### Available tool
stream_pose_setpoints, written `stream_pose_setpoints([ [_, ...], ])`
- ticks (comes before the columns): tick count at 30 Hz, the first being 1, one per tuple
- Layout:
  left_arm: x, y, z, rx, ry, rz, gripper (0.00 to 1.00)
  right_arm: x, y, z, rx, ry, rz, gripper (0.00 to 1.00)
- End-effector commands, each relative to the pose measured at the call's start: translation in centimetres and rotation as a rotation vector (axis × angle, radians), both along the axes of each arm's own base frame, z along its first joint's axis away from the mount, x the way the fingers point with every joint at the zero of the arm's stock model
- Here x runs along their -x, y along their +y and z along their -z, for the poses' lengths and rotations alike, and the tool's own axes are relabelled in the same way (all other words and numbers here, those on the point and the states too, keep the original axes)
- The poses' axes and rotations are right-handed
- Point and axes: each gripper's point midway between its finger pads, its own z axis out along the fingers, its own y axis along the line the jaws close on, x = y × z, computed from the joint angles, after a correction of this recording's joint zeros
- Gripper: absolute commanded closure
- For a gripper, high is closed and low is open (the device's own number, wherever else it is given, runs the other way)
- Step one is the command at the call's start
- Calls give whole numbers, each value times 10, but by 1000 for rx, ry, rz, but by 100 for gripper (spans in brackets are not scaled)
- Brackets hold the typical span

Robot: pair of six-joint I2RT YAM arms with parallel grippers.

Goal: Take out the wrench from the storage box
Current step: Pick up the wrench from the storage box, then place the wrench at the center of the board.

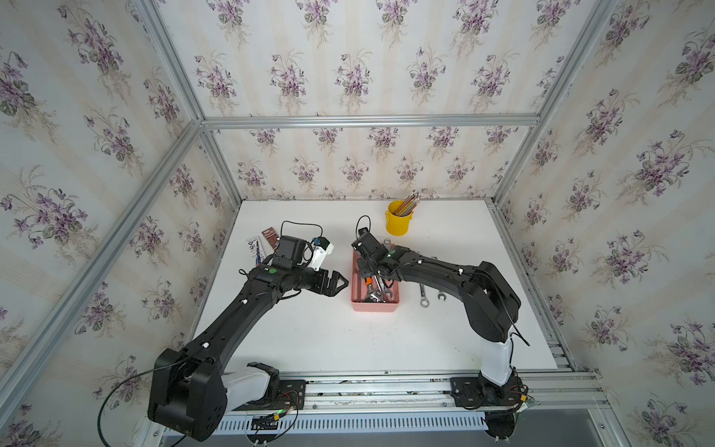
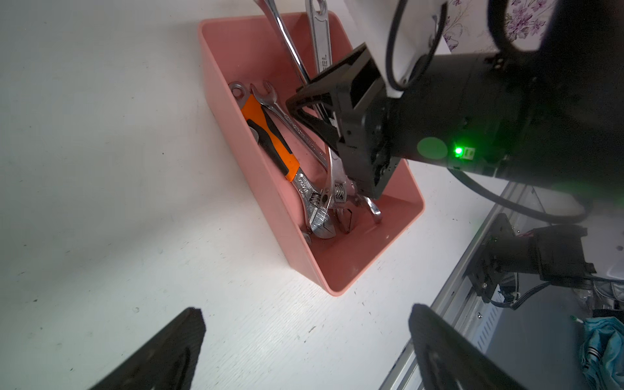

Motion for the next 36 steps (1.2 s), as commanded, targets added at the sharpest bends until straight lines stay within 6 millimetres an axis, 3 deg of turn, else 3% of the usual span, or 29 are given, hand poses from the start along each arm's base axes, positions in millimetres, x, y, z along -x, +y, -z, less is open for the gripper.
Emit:
stream_pose_setpoints([
  [1, -2, -2, -3, 12, -23, 15, 1, 1, 1, -10, -50, -8, 23, 93],
  [9, -4, -3, -4, 19, -25, 17, 1, 2, 0, -23, -80, -16, 36, 98],
  [15, -4, -4, -9, 32, -32, 14, 1, 1, -1, -62, -136, -43, 43, 99],
  [20, -7, -10, -20, 88, -42, 4, 1, 1, -20, -97, -186, -48, 52, 100],
  [22, -10, -13, -25, 113, -45, -1, 1, 4, -34, -101, -193, -28, 57, 100],
  [28, -16, -21, -35, 173, -53, -11, 1, 14, -108, -96, -186, 26, 96, 100],
  [36, -26, -37, -37, 185, -44, 16, 1, 14, -214, -55, -130, 111, 193, 100],
])
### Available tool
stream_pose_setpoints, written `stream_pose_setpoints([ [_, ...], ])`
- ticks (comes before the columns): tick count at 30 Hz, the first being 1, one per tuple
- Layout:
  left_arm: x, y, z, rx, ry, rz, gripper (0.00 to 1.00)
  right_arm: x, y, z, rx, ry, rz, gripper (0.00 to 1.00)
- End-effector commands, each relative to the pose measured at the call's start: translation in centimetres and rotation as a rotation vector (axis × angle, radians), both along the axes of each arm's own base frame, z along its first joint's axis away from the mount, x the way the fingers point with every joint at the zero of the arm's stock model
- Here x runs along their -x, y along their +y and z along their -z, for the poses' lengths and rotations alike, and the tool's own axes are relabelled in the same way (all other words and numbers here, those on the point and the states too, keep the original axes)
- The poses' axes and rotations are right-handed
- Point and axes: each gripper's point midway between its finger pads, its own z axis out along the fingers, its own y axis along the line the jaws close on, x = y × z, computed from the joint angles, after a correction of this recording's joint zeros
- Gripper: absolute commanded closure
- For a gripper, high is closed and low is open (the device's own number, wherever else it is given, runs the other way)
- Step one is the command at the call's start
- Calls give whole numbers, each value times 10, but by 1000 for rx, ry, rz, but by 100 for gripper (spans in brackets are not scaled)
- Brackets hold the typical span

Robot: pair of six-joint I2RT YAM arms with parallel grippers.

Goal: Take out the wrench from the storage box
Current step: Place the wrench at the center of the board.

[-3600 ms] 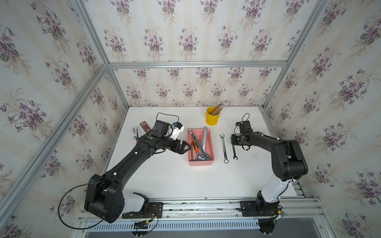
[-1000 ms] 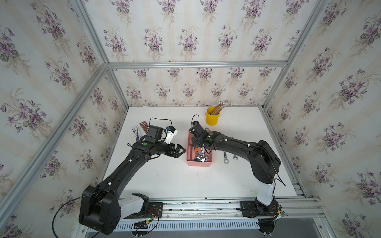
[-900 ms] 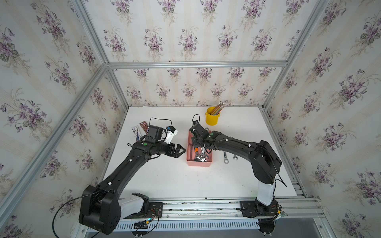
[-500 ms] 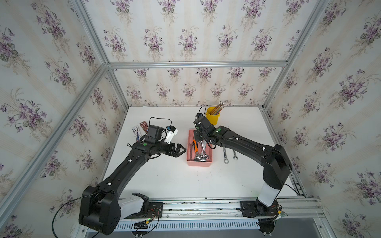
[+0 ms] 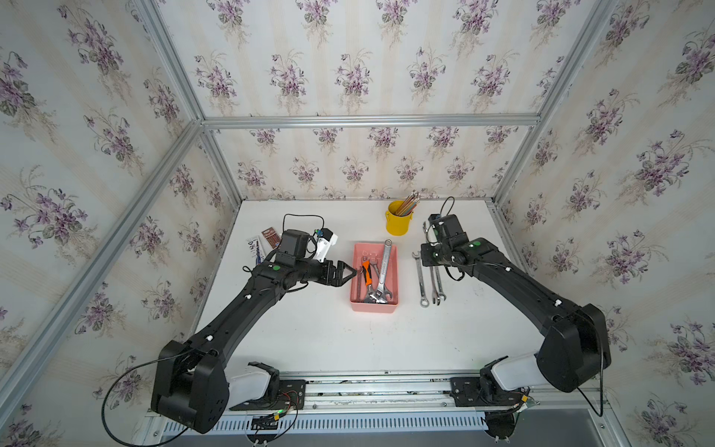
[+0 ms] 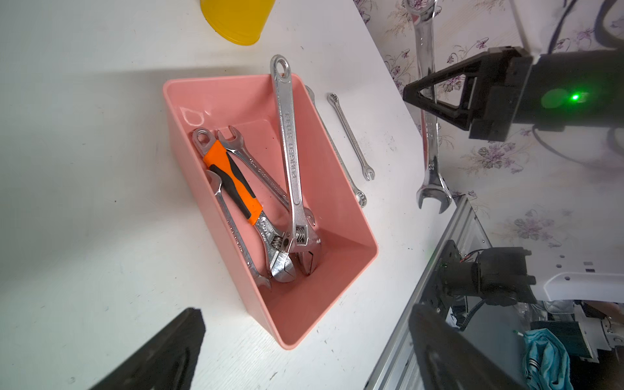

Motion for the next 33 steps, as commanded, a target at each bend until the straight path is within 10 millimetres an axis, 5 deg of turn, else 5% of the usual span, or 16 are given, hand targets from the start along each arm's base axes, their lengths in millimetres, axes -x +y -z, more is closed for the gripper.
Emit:
stream_pose_setpoints([
  [1, -9, -9, -10, 27, -30, 15, 1, 2, -25, 11, 6, 18, -22, 100],
  [6, -14, -16, -7, 25, -19, 25, 1, -7, -73, 45, 70, 55, 50, 100],
  [11, -17, -18, -3, 9, -8, 31, 1, -21, -91, 73, 96, 80, 85, 100],
  [20, -19, -17, 6, -17, 6, 38, 1, -46, -101, 108, 49, 102, 114, 99],
  [33, -17, -14, 11, -44, 15, 43, 1, -53, -98, 136, 21, 135, 101, 94],
])
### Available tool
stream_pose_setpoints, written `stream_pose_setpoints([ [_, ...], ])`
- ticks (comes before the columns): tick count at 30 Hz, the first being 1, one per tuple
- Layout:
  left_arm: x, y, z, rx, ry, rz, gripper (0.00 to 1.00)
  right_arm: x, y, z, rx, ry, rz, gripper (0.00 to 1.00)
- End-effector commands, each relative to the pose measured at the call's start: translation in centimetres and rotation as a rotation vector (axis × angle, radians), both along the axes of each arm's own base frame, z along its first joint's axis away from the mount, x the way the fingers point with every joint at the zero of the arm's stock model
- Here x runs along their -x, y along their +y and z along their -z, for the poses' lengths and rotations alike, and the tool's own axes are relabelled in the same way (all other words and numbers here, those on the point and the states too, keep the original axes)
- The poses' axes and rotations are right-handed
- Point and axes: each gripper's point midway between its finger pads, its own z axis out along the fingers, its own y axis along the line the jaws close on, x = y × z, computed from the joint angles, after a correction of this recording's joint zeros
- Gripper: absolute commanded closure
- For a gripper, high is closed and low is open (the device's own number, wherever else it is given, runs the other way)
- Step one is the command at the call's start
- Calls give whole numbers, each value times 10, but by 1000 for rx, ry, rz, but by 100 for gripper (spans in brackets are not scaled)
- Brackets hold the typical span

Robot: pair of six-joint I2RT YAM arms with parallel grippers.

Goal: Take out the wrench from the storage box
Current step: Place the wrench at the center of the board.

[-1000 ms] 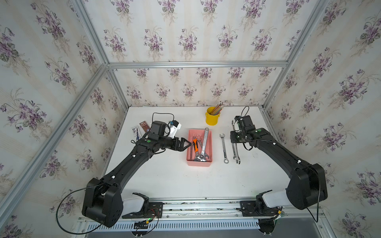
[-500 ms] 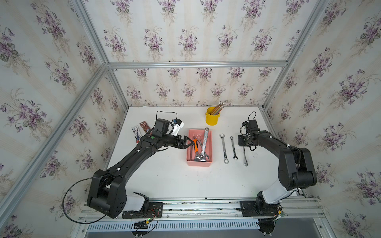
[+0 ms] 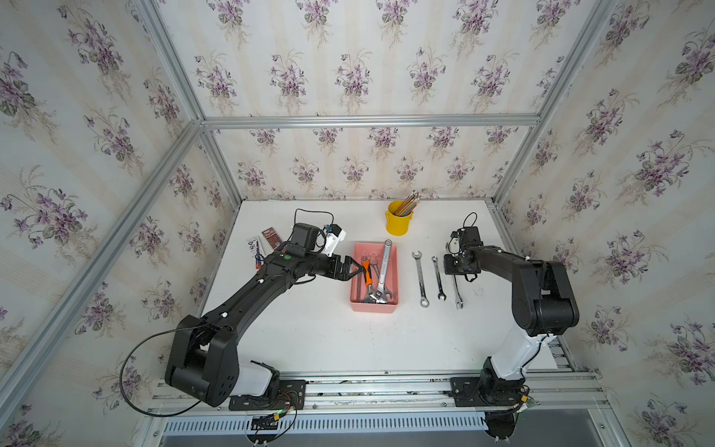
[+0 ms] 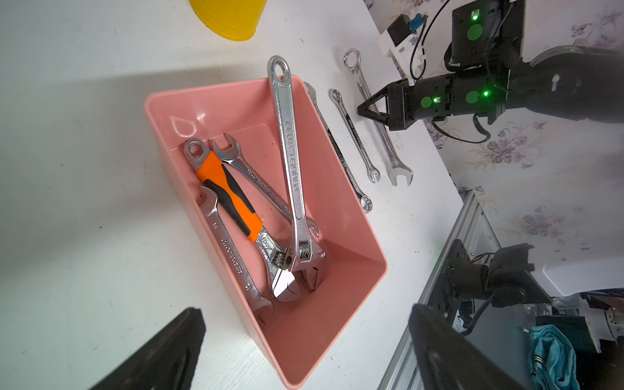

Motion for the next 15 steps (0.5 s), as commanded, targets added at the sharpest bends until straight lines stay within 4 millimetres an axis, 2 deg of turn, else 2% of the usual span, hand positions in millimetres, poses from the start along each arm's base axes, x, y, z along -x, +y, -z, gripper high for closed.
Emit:
stream_pose_setpoints([
  [1, 1, 2, -1, -14, -8, 9, 1, -11, 3, -3, -15, -47, -8, 94],
  [10, 3, 4, 0, -22, -4, 14, 1, -8, -2, 2, 1, -42, 3, 82],
  [15, 4, 6, 0, -26, -5, 17, 1, -4, -6, 5, 23, -33, 9, 80],
])
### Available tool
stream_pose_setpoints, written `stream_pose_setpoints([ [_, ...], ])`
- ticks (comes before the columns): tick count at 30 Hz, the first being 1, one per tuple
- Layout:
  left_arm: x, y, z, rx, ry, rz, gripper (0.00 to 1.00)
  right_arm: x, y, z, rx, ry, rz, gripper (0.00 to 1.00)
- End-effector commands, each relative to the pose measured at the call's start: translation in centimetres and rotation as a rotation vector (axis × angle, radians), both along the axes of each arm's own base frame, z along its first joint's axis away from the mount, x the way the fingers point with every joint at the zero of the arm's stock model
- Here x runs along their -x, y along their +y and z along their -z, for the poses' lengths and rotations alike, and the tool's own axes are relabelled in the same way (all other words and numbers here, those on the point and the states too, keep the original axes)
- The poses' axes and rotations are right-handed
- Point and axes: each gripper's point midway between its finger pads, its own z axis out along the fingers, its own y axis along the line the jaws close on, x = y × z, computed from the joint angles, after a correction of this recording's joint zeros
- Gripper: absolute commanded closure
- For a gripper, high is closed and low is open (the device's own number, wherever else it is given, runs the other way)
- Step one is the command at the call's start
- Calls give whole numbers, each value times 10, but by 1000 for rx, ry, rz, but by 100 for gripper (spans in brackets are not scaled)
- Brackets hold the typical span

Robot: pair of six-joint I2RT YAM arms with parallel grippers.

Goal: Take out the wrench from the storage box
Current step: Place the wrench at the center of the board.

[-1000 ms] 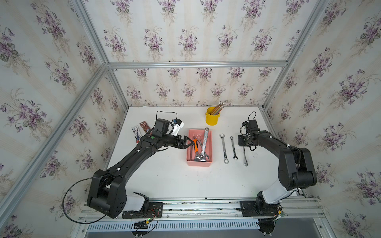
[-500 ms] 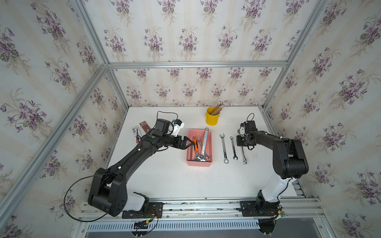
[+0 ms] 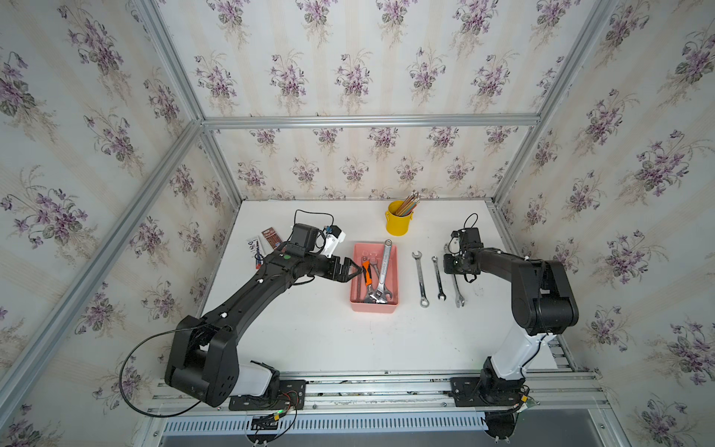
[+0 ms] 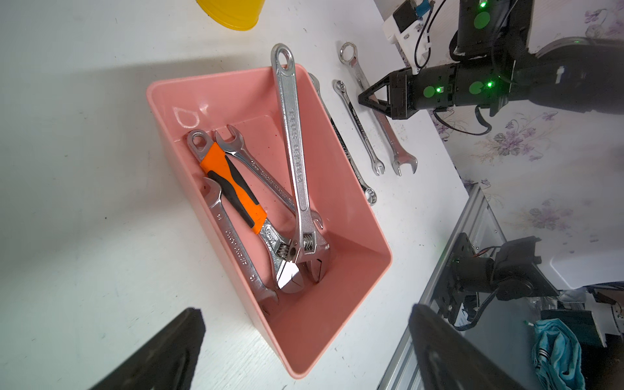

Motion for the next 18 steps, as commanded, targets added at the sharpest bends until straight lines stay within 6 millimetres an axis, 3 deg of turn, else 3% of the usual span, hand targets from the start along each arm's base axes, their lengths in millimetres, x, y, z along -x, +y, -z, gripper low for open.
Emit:
stream_pose_setpoints([
  [1, 1, 1, -3, -5, -15, 11, 1, 3, -6, 2, 28, 11, 9, 80],
  [12, 0, 6, -8, -7, -24, 13, 1, 3, -14, -25, 70, -17, 35, 70],
  [18, -1, 7, -11, -7, -33, 15, 1, 7, -4, -64, 27, -75, 50, 68],
])
